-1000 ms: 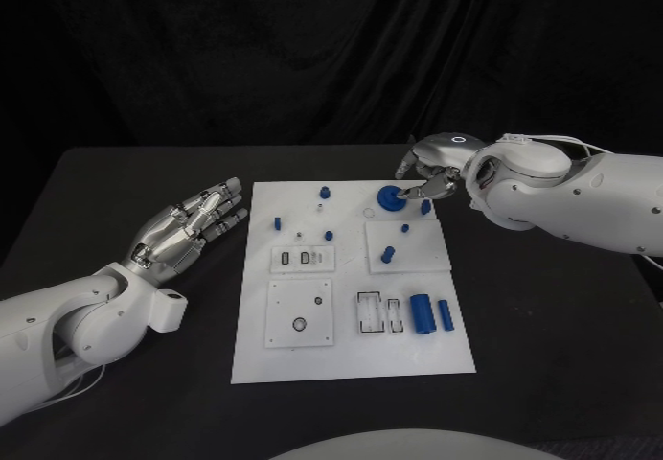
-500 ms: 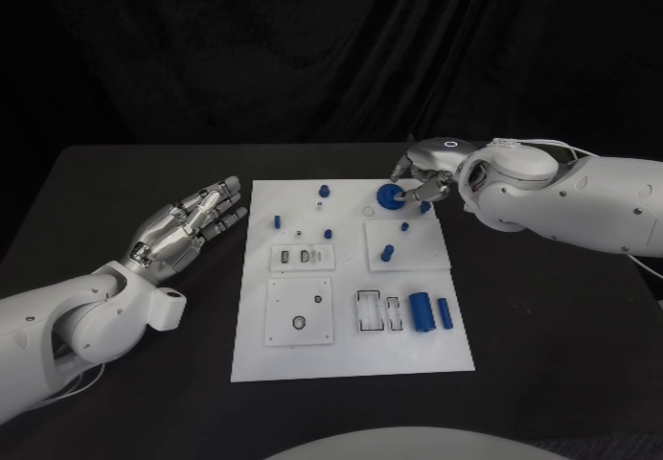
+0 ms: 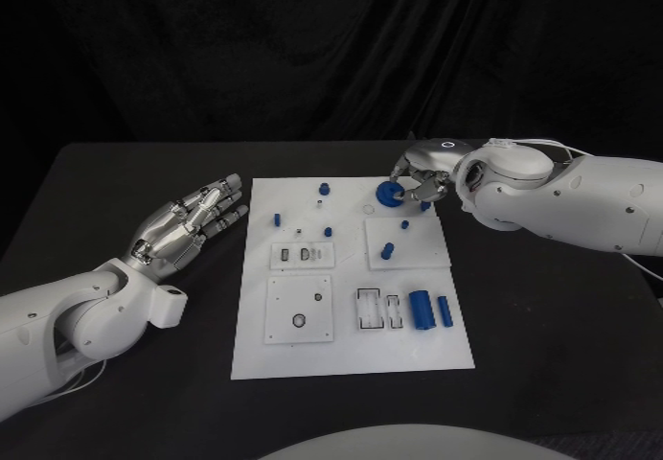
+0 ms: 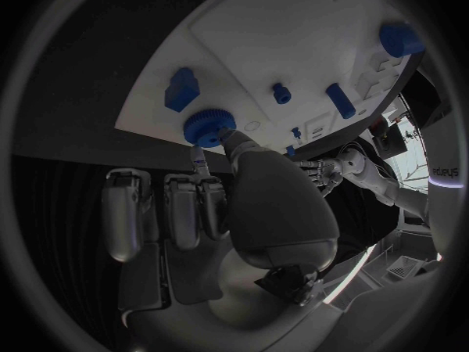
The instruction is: Assemble the parts on the task board
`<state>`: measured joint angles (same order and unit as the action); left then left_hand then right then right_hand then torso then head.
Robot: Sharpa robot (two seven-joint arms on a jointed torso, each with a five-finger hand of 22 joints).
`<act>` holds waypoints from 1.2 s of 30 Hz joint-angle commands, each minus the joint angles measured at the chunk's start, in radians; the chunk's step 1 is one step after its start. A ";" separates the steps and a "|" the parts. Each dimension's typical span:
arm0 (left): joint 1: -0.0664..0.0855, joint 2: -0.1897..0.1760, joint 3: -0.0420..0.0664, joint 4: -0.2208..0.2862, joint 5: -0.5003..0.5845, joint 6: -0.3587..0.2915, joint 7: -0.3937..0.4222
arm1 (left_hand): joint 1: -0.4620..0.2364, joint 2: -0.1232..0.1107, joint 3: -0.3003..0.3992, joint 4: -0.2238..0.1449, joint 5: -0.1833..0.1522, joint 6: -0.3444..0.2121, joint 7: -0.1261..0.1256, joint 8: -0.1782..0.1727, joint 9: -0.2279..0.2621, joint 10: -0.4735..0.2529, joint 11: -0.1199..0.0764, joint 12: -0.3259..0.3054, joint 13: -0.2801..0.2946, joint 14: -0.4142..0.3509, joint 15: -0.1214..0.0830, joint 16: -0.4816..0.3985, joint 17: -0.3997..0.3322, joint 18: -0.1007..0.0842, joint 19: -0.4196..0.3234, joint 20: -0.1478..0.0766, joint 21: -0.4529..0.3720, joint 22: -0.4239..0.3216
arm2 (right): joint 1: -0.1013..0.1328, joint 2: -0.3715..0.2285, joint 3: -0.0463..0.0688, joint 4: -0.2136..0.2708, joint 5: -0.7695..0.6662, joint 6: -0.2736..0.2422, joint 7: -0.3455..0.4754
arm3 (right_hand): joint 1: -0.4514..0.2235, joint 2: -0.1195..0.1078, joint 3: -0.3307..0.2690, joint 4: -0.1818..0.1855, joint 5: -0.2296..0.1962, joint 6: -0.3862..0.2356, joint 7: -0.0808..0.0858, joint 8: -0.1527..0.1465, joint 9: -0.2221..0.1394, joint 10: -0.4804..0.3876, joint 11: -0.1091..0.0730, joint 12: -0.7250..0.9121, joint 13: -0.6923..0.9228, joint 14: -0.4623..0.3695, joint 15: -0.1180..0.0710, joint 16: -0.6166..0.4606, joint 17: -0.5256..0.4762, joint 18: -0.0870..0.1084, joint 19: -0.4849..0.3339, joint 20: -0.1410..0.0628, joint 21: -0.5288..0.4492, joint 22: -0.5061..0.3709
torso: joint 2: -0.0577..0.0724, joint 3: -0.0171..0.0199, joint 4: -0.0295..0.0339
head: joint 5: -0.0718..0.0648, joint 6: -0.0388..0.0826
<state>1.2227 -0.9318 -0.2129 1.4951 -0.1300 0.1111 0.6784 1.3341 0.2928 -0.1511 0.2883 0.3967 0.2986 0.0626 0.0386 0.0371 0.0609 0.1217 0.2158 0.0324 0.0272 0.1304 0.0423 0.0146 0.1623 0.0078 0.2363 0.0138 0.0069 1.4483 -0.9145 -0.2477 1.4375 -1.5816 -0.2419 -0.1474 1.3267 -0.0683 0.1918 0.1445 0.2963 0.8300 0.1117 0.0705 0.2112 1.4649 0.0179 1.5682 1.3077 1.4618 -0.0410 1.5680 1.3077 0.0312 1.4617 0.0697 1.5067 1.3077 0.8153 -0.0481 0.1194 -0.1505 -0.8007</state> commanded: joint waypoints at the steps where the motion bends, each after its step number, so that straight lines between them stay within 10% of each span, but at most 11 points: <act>1: -0.001 0.001 0.001 0.001 -0.001 0.017 0.133 | 0.009 0.000 0.005 0.000 0.005 -0.004 0.006 0.003 0.001 -0.007 0.003 -0.005 -0.001 -0.002 0.003 -0.007 -0.002 0.016 0.003 0.005 -0.003 0.000 | -0.007 0.003 0.000 -0.004 -0.002 0.033 -0.014 | 0.007 0.000 -0.001 -0.008 -0.006 -0.009 0.000 -0.002 0.001 0.106 0.004 0.003 0.263 0.109 0.003 0.003 0.263 -0.001 0.032 0.004 -0.007 0.180 | 0.000 0.0002 -0.0002 | 0.000 -0.002; 20: -0.002 0.003 0.001 -0.003 -0.001 0.023 0.128 | 0.010 0.001 0.008 0.000 0.006 -0.007 0.007 0.002 0.001 -0.008 0.006 -0.006 -0.001 -0.002 0.004 -0.007 -0.002 0.016 0.003 0.006 -0.004 0.000 | -0.016 0.017 0.000 -0.012 -0.002 0.047 -0.010 | 0.013 0.004 0.003 -0.032 0.002 0.056 -0.009 0.043 0.050 0.106 -0.004 0.003 0.263 0.109 -0.002 0.003 0.263 0.002 0.022 0.000 -0.019 0.172 | 0.000 0.0000 -0.0002 | 0.001 -0.008; 30: -0.002 -0.001 0.001 0.000 -0.001 0.024 0.128 | 0.010 0.001 0.009 0.001 0.006 -0.008 0.007 0.002 0.000 -0.008 0.007 -0.006 -0.001 -0.002 0.005 -0.007 -0.002 0.016 0.003 0.007 -0.004 0.000 | -0.017 0.007 0.001 0.004 -0.013 -0.018 0.013 | 0.026 0.032 0.003 -0.097 0.116 0.095 -0.047 0.273 0.295 0.106 -0.038 0.003 0.263 0.109 -0.031 0.003 0.263 -0.001 0.032 -0.030 -0.015 0.184 | 0.000 -0.0003 0.0004 | 0.008 -0.007; 36: -0.002 -0.007 0.001 0.001 -0.001 0.023 0.126 | 0.010 0.002 0.011 0.001 0.007 -0.007 0.007 0.002 0.001 -0.007 0.008 -0.004 -0.001 -0.002 0.006 -0.006 -0.001 0.015 0.003 0.008 -0.003 0.000 | -0.005 -0.013 0.001 0.049 -0.019 -0.052 0.019 | 0.026 0.032 0.014 -0.105 0.159 0.101 -0.053 0.323 0.350 0.106 -0.042 0.003 0.263 0.109 -0.037 0.003 0.263 -0.004 0.040 -0.033 -0.008 0.193 | 0.000 -0.0005 0.0002 | 0.012 -0.005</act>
<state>1.2218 -0.9387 -0.2129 1.4932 -0.1301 0.1225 0.6784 1.3341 0.2928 -0.1454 0.2882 0.3967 0.2950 0.0663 0.0386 0.0370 0.0573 0.1253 0.2158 0.0324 0.0272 0.1304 0.0384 0.0139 0.1623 0.0078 0.2363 0.0138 0.0069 1.4400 -0.9258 -0.2475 1.4767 -1.5852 -0.2607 -0.1346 1.3592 -0.0458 0.2013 0.0405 0.4519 0.8948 0.0970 0.1588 0.2604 1.4668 -0.0198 1.5682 1.3074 1.4653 -0.0732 1.5679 1.3076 0.0314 1.4653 0.0410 1.4926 1.3075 0.8151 -0.0482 0.1197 -0.1401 -0.8063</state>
